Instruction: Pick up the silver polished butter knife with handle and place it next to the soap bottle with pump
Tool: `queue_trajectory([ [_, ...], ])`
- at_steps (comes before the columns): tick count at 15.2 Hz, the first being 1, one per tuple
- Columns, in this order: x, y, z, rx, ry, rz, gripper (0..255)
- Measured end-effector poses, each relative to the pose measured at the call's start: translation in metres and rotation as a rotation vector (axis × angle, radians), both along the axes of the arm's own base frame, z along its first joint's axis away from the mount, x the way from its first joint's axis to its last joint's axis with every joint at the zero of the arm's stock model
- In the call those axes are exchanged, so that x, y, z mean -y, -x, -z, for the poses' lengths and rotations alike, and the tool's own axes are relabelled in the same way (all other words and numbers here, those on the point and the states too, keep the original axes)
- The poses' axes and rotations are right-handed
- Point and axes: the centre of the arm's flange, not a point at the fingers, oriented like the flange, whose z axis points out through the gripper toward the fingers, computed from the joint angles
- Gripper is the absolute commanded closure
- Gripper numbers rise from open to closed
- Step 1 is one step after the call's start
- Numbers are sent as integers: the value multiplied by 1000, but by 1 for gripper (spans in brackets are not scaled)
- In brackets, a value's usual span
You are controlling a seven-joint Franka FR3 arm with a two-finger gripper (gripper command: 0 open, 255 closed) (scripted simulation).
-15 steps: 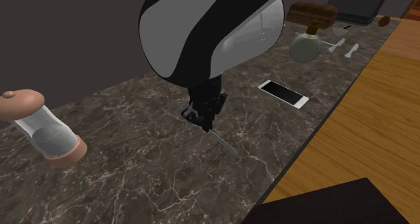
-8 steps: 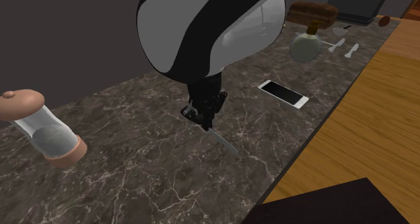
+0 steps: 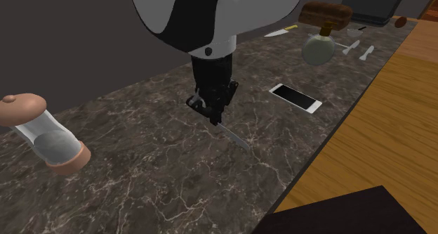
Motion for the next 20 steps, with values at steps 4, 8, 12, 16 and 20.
queue_trajectory([
  [4, 0, 0, -21, 0, 0, 0, 255],
  [8, 0, 1, -42, 0, 0, 0, 255],
  [12, 1, -1, -64, 0, 0, 0, 255],
  [16, 0, -1, -85, 0, 0, 0, 255],
  [20, 0, -1, -106, 0, 0, 0, 255],
])
